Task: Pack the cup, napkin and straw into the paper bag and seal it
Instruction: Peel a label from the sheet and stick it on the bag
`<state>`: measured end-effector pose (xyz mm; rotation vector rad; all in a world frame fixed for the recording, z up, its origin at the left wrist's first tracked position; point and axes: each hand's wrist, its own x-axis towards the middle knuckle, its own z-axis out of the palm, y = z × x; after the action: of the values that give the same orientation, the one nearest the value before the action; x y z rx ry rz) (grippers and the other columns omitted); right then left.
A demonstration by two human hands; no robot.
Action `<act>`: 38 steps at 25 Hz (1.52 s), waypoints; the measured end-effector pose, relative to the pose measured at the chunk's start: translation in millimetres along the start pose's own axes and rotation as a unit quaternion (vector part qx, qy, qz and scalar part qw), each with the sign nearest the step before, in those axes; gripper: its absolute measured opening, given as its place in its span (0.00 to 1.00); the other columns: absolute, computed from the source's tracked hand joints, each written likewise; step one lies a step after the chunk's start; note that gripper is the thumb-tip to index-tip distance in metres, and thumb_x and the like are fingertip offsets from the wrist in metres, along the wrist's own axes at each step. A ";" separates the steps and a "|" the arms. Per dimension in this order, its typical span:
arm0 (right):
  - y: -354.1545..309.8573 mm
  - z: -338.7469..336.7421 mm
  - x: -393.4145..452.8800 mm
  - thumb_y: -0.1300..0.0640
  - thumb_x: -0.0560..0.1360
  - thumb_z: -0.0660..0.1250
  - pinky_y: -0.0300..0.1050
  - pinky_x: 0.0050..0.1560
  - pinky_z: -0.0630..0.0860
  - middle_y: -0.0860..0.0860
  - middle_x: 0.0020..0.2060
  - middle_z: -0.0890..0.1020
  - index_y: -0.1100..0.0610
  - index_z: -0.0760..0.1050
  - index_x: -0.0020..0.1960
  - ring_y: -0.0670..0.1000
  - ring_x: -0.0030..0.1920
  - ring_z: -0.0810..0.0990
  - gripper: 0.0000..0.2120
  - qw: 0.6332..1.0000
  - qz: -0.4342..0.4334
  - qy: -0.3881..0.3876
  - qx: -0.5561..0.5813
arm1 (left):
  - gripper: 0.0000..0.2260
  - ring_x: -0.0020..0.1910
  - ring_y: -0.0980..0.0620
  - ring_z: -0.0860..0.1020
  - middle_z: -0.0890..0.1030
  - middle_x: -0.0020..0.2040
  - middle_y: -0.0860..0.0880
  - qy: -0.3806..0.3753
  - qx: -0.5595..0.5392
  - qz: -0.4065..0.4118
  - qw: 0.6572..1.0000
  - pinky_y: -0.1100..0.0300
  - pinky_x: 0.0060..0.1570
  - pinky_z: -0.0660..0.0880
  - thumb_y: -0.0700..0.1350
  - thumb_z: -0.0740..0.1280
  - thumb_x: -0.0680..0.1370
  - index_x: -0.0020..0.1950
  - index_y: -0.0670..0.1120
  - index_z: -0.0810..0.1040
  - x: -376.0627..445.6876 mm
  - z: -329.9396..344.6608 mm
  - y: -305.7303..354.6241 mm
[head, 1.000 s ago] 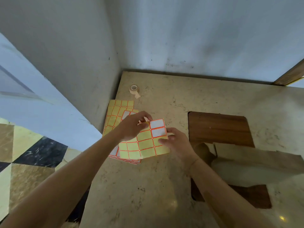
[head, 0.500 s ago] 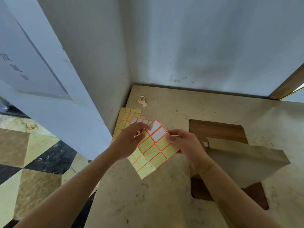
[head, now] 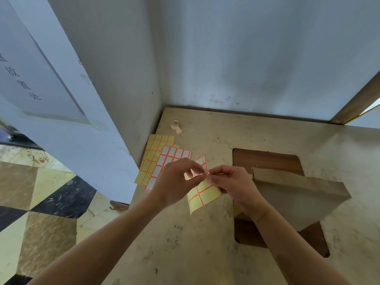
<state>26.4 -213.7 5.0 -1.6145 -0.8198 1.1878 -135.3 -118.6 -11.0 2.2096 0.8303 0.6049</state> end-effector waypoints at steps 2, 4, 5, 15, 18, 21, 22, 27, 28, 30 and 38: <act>-2.2 -3.5 -2.4 0.63 0.73 0.71 0.42 0.42 0.81 0.53 0.40 0.86 0.57 0.83 0.46 0.50 0.40 0.85 0.04 1.000 -0.002 -0.020 0.004 | 0.06 0.42 0.63 0.77 0.78 0.43 0.65 0.002 0.002 -0.002 1.000 0.62 0.42 0.76 0.52 0.72 0.74 0.49 0.53 0.82 -0.5 -0.7 2.4; -3.8 -4.6 -3.2 0.63 0.73 0.71 0.38 0.38 0.80 0.52 0.40 0.86 0.58 0.84 0.48 0.48 0.40 0.85 0.05 1.000 -0.004 -0.028 0.000 | 0.07 0.41 0.63 0.77 0.77 0.42 0.65 0.005 0.014 -0.002 1.000 0.61 0.41 0.76 0.53 0.72 0.73 0.49 0.53 0.82 -1.4 -0.6 4.3; -3.9 -4.4 -2.8 0.63 0.73 0.71 0.37 0.37 0.79 0.51 0.40 0.87 0.59 0.84 0.48 0.48 0.40 0.85 0.05 1.000 -0.006 -0.025 -0.004 | 0.08 0.41 0.63 0.77 0.77 0.42 0.64 0.006 0.020 -0.003 1.000 0.60 0.41 0.77 0.53 0.71 0.73 0.49 0.53 0.83 -1.8 -0.5 5.0; -3.0 -1.5 2.8 0.64 0.72 0.72 0.37 0.39 0.79 0.51 0.39 0.86 0.56 0.84 0.45 0.48 0.39 0.85 0.05 0.999 -0.031 -0.014 -0.036 | 0.06 0.39 0.61 0.79 0.81 0.41 0.61 -0.006 0.039 -0.026 0.999 0.56 0.42 0.80 0.52 0.71 0.74 0.48 0.53 0.84 -0.4 -0.8 4.5; -2.9 -0.3 4.0 0.64 0.72 0.71 0.37 0.39 0.80 0.50 0.39 0.86 0.55 0.85 0.45 0.49 0.41 0.85 0.06 0.997 -0.041 -0.009 -0.066 | 0.06 0.38 0.62 0.78 0.82 0.40 0.59 -0.007 0.045 -0.030 0.999 0.58 0.42 0.79 0.52 0.71 0.74 0.48 0.52 0.84 1.3 0.1 4.4; -3.3 1.8 4.9 0.64 0.72 0.72 0.40 0.39 0.81 0.48 0.38 0.86 0.53 0.85 0.44 0.50 0.41 0.85 0.08 0.993 -0.058 0.011 -0.103 | 0.07 0.38 0.62 0.78 0.82 0.39 0.58 -0.005 0.050 -0.035 0.998 0.58 0.42 0.79 0.53 0.71 0.74 0.47 0.51 0.84 2.0 0.9 3.7; -3.3 2.6 5.1 0.63 0.72 0.72 0.41 0.40 0.82 0.47 0.38 0.86 0.51 0.85 0.43 0.50 0.40 0.85 0.08 0.990 -0.068 0.019 -0.124 | 0.07 0.37 0.62 0.78 0.82 0.39 0.57 -0.006 0.049 -0.035 0.998 0.57 0.42 0.79 0.53 0.71 0.74 0.47 0.51 0.85 2.1 1.1 3.0; -0.5 3.9 5.8 0.61 0.71 0.73 0.42 0.42 0.81 0.45 0.37 0.86 0.51 0.86 0.43 0.47 0.40 0.84 0.06 0.977 -0.093 0.027 -0.189 | 0.07 0.38 0.62 0.79 0.83 0.38 0.57 -0.024 0.045 -0.033 0.998 0.57 0.43 0.79 0.53 0.72 0.74 0.46 0.51 0.85 1.4 0.8 -0.7; -0.4 3.9 5.8 0.61 0.71 0.73 0.40 0.41 0.81 0.45 0.38 0.86 0.51 0.86 0.43 0.46 0.40 0.83 0.06 0.977 -0.094 0.025 -0.191 | 0.06 0.38 0.62 0.79 0.83 0.38 0.57 -0.025 0.037 -0.033 0.998 0.58 0.43 0.79 0.52 0.72 0.74 0.45 0.51 0.84 1.1 0.4 -1.1; -0.8 4.8 5.8 0.61 0.71 0.72 0.36 0.39 0.78 0.44 0.38 0.85 0.50 0.85 0.43 0.45 0.40 0.83 0.07 0.977 -0.093 0.023 -0.190 | 0.04 0.39 0.62 0.80 0.82 0.38 0.59 -0.024 0.009 -0.044 0.999 0.58 0.44 0.79 0.50 0.73 0.73 0.45 0.52 0.84 0.6 0.4 -3.1; -0.6 8.1 5.3 0.62 0.72 0.71 0.38 0.38 0.76 0.47 0.39 0.85 0.48 0.83 0.40 0.49 0.41 0.83 0.09 0.989 -0.061 0.016 -0.130 | 0.02 0.41 0.63 0.80 0.82 0.39 0.61 -0.011 -0.046 -0.079 0.996 0.68 0.46 0.74 0.45 0.72 0.74 0.44 0.52 0.83 -0.3 1.6 -6.2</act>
<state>20.3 -206.4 3.2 -1.7601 -1.0730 0.9966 -136.9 -116.0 -16.7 2.0423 0.9371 0.5301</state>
